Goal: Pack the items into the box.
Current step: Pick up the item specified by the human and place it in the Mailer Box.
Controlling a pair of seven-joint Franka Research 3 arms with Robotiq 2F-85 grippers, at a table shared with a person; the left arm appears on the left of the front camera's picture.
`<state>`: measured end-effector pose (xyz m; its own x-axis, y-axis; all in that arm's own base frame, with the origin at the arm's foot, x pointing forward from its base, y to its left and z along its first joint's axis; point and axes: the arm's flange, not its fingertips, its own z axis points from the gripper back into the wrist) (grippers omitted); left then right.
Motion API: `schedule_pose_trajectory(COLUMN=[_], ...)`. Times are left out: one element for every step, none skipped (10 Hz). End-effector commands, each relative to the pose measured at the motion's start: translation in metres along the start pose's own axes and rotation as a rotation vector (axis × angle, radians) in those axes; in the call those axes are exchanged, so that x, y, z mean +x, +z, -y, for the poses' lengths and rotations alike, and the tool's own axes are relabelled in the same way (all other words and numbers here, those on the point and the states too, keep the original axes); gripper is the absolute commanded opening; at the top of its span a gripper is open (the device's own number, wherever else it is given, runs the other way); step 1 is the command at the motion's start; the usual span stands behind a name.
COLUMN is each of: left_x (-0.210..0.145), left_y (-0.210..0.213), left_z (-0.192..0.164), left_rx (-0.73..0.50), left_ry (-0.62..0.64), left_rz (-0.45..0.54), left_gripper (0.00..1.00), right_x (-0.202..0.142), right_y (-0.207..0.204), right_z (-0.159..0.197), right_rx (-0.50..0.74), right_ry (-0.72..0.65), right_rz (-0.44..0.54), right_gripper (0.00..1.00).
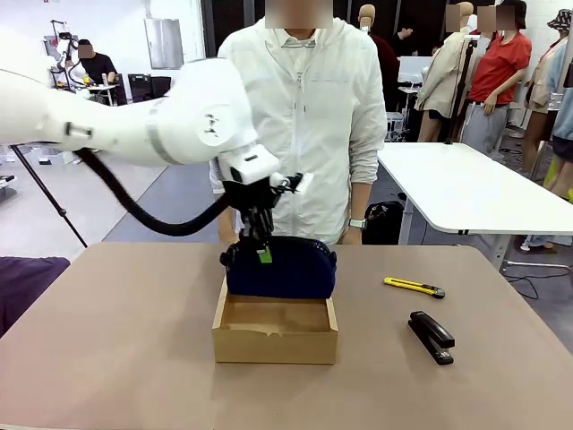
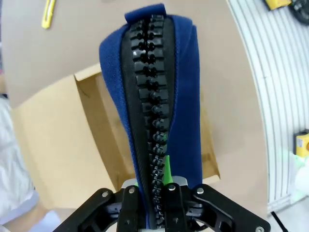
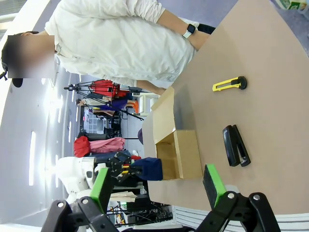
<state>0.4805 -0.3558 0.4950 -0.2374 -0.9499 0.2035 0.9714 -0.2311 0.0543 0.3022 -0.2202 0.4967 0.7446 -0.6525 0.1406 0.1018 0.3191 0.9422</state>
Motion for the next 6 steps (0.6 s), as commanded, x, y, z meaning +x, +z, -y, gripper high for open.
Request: schedule_pose_trajectory(left_x=[0.001, 0.008, 0.009, 0.006, 0.003, -0.002], left_y=[-0.006, -0.021, -0.037, -0.055, -0.071, -0.084], left_z=[-0.018, -0.018, -0.02, -0.021, -0.019, -0.017], left_rx=[-0.027, -0.021, -0.048, -0.043, -0.024, -0.017], left_ry=[0.048, 0.036, -0.036, -0.038, -0.037, -0.028], left_rz=[-0.101, -0.156, -0.111, -0.122, -0.104, -0.072], left_gripper=[0.0, 0.0, 0.0, 0.0, 0.0, 0.0], right_x=[0.001, 0.001, 0.001, 0.001, 0.001, 0.001], right_y=[0.0, 0.0, 0.0, 0.0, 0.0, 0.0], right_z=[-0.002, -0.002, -0.002, -0.002, -0.002, -0.002], right_rx=[0.023, 0.023, 0.023, 0.023, 0.023, 0.023], right_ry=[-0.001, -0.001, -0.001, -0.001, -0.001, -0.001], right_rz=[0.004, 0.004, 0.004, 0.004, 0.004, 0.004], right_gripper=[1.0, 1.0, 1.0, 1.0, 1.0, 1.0])
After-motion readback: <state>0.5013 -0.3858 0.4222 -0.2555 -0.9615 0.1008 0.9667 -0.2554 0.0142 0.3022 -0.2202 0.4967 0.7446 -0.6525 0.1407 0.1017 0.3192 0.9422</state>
